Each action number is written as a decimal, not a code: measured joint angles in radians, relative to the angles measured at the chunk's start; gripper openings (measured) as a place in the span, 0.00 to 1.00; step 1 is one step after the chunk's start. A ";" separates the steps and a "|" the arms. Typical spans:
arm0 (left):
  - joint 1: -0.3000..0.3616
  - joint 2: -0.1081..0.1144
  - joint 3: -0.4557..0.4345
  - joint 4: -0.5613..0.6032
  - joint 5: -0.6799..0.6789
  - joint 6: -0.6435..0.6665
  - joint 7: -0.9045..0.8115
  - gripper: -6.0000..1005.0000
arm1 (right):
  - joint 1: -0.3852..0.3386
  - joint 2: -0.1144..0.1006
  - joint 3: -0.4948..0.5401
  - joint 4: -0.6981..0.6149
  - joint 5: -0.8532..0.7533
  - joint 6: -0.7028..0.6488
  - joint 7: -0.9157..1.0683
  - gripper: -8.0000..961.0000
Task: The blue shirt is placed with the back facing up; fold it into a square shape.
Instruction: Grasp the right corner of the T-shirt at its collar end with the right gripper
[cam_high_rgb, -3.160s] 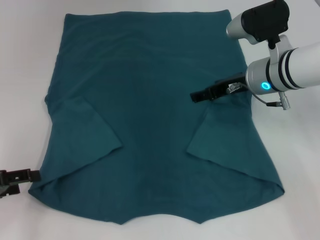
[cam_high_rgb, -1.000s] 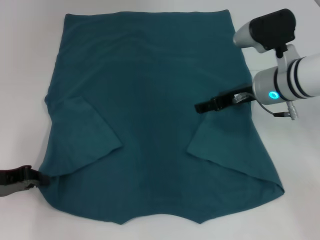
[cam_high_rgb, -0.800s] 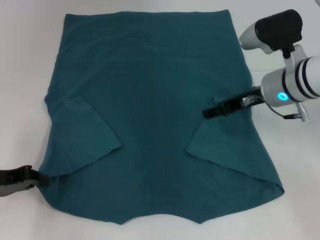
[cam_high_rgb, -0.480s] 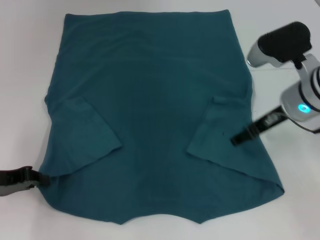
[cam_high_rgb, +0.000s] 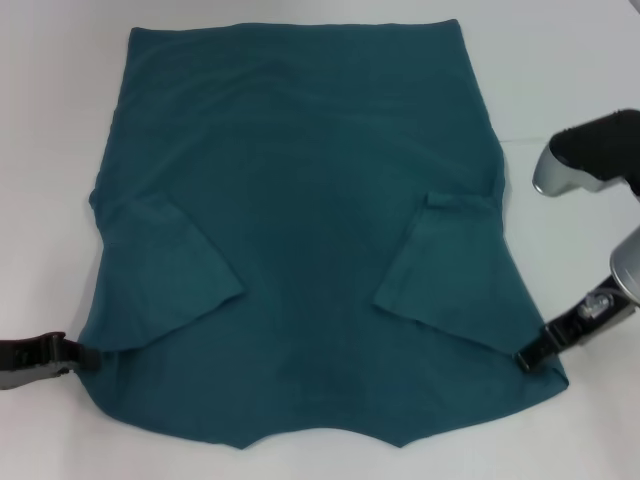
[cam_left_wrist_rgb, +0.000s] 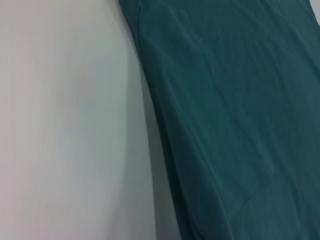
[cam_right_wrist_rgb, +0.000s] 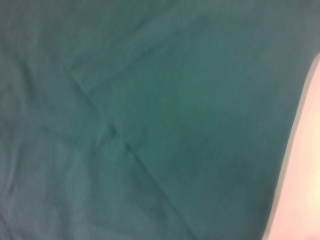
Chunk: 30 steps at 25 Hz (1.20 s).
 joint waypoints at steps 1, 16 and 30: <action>0.000 0.000 0.000 0.000 0.000 0.000 0.001 0.03 | -0.005 0.001 0.000 -0.001 0.000 -0.004 0.002 0.92; 0.003 -0.005 -0.006 0.000 -0.001 -0.002 0.015 0.03 | -0.042 0.005 -0.036 -0.001 0.009 -0.024 0.018 0.90; 0.000 -0.006 -0.003 0.000 -0.002 -0.007 0.018 0.03 | -0.046 0.005 -0.069 0.001 0.047 -0.014 0.025 0.68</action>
